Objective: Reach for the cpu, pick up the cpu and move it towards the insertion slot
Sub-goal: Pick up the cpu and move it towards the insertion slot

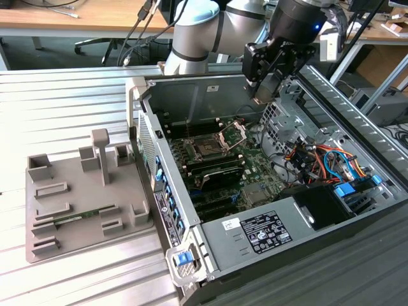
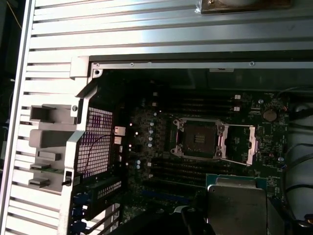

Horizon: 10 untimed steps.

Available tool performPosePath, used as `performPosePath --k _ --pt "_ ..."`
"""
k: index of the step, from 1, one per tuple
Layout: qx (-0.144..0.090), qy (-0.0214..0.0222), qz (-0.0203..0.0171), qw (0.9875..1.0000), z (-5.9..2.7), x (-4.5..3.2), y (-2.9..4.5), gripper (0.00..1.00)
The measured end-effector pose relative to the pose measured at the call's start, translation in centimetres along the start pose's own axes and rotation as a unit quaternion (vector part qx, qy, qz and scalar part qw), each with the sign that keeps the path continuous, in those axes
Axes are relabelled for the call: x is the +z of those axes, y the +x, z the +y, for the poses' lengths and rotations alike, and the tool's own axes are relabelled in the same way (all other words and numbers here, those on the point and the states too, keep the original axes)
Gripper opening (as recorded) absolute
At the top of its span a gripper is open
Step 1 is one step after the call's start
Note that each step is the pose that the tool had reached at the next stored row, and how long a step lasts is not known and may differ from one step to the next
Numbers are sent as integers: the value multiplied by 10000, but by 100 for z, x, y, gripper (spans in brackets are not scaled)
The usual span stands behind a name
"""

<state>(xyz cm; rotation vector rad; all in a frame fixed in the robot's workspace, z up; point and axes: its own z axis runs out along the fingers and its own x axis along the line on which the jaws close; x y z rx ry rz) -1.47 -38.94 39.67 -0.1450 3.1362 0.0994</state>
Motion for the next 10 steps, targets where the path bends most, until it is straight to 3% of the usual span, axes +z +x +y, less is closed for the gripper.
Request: performPosePath --k 10 --pt "0 0 0 10000 5 18 -42 54"
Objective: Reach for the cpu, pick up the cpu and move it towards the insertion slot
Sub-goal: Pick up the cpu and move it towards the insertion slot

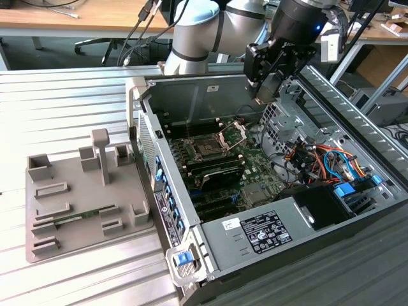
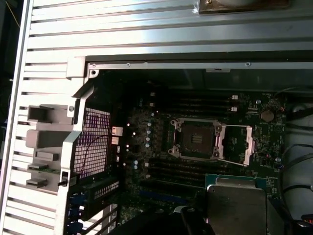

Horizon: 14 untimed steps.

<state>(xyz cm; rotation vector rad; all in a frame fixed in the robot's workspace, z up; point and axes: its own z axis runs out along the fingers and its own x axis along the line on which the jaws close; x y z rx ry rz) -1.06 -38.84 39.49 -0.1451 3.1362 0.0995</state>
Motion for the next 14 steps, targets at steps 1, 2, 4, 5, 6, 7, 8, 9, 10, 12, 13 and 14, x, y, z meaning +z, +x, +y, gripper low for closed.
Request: performPosePath --k 1,2,4,5,6,7,8,9,10,12,13,14 --pt "0 0 0 10000 0 1 -3 54" --pt "0 0 0 10000 1 3 -6 54" --pt "1 0 0 10000 1 6 -12 54" --pt "0 0 0 10000 2 7 -15 54" --pt "0 0 0 10000 2 8 -18 54" --pt "0 0 0 10000 3 10 -21 54" --pt "0 0 0 10000 3 12 -23 54" --pt "1 0 0 10000 5 14 -27 54" --pt "0 0 0 10000 6 16 -30 54" --pt "0 0 0 10000 9 19 -36 54" --pt "0 0 0 10000 10 21 -39 54" --pt "0 0 0 10000 13 23 -45 54"
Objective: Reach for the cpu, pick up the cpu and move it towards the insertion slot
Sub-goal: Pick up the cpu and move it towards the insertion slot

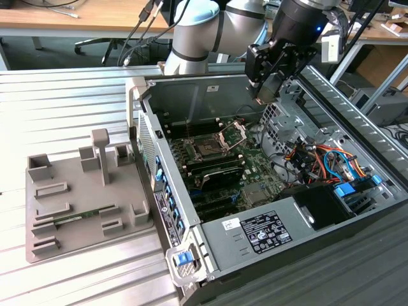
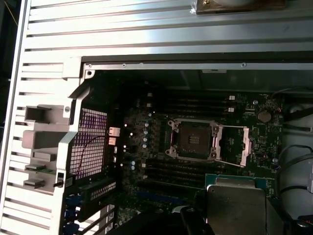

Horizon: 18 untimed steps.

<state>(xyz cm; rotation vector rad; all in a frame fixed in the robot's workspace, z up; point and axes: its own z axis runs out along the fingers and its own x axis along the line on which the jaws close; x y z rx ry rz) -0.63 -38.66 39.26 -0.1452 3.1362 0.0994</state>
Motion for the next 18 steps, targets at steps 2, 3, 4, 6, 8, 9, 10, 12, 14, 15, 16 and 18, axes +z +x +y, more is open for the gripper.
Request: performPosePath --k 2,3,4,6,8,9,10,12,14,15,16,18 --pt "0 0 0 10000 5 4 -10 54" --pt "0 0 0 10000 7 5 -13 54" --pt "0 0 0 10000 9 6 -17 54" --pt "1 0 0 10000 13 9 -24 54" --pt "0 0 0 10000 18 13 -35 54" --pt "0 0 0 10000 20 14 -39 54" --pt "0 0 0 10000 22 15 -43 54" --pt "0 0 0 10000 26 18 -50 54" --pt "0 0 0 10000 31 21 -61 54" --pt "0 0 0 10000 32 22 -64 54" --pt "0 0 0 10000 34 24 -68 54" --pt "0 0 0 10000 39 26 -78 54"
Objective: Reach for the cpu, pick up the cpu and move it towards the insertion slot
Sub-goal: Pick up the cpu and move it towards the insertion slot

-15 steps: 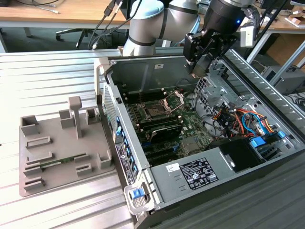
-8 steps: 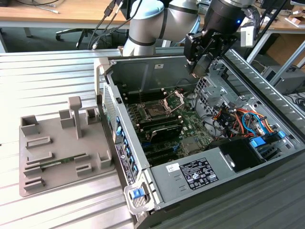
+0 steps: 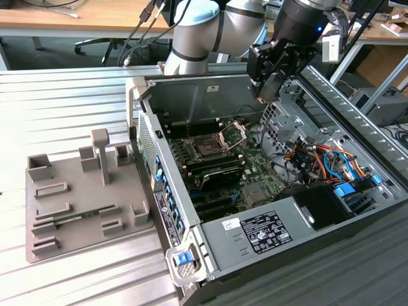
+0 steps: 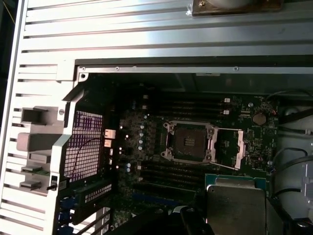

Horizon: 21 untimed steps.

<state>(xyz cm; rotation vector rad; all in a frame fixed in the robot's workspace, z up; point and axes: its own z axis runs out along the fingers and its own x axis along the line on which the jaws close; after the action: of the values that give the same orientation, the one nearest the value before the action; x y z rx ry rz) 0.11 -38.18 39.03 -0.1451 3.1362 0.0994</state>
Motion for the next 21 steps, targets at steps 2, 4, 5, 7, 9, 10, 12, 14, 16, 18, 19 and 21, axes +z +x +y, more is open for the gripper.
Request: performPosePath --k 2,4,5,7,9,10,12,14,16,18,19,21 --pt "0 0 0 10000 7 5 -15 54" --pt "0 0 0 10000 11 7 -24 54" --pt "0 0 0 10000 13 9 -28 54" --pt "0 0 0 10000 17 11 -36 54" --pt "0 0 0 10000 21 13 -45 54" --pt "0 0 0 10000 23 15 -50 54" --pt "0 0 0 10000 27 19 -60 54" --pt "0 0 0 10000 30 23 -70 54" --pt "0 0 0 10000 32 28 -79 54" --pt "0 0 0 10000 33 32 -86 54" --pt "0 -1 0 10000 35 36 -90 54" --pt "0 -1 0 10000 41 47 -94 54"
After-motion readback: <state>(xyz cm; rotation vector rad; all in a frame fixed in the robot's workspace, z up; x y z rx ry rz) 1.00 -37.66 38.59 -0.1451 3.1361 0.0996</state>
